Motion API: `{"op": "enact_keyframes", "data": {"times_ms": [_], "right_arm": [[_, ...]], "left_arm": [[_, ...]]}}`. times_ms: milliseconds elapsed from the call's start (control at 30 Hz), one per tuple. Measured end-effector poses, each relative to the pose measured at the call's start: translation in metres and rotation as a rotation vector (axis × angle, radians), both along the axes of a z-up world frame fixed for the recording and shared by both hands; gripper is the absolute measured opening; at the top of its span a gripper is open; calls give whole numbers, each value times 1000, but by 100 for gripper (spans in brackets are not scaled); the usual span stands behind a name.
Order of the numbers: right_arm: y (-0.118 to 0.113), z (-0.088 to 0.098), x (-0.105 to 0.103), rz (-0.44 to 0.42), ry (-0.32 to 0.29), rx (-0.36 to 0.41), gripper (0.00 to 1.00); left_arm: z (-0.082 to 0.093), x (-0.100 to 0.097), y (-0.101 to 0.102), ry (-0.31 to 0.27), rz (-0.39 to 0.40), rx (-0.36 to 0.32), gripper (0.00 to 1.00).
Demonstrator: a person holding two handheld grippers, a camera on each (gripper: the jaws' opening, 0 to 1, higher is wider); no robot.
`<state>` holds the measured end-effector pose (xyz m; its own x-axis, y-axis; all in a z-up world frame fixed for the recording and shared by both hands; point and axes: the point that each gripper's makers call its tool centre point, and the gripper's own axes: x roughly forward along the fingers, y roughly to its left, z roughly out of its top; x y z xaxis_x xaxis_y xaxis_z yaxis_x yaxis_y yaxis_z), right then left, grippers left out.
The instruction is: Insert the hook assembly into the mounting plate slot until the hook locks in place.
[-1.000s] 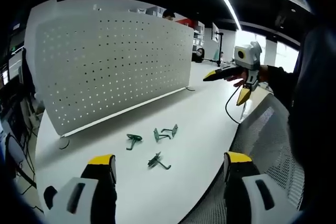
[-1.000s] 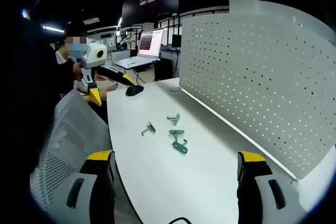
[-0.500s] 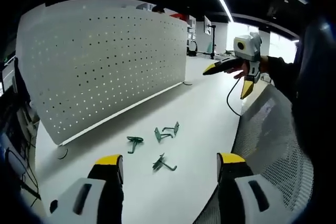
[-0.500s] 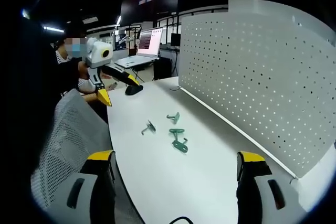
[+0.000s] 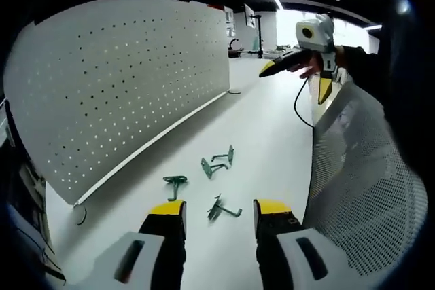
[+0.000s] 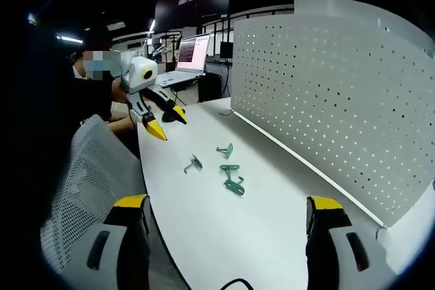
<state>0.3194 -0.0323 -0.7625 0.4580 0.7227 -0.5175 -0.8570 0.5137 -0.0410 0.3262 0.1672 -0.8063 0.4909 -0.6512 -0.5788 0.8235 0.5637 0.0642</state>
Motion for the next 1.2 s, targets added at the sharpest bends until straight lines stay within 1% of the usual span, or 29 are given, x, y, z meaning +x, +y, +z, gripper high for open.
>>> {"op": "enact_keyframes", "data": {"times_ms": [100,167,300,433,533,900,1000,1200], "right_arm": [[0,0,0,-1,0,0,92],[1,0,0,0,0,0,92],[1,0,-1,2,2,3,92],[1,-2,-1,3,5,-1,92],[0,-2,-1,3,6,-1,92],[5,-6,-1,20,16,0,91],[5,-6,-1,21,17,1,91],[3,-7,-1,20,19,1,91]], "left_arm": [[-6,4,-2,-6,-27,30,33],[-10,6,-4,-12,-48,54,31],[-16,10,-6,-16,-72,78,25],[-24,12,-9,-2,-100,105,23],[-30,13,-12,-7,-127,130,18],[-50,17,-22,22,-180,185,14],[-55,18,-24,19,-192,209,12],[-63,20,-27,19,-204,233,10]]}}
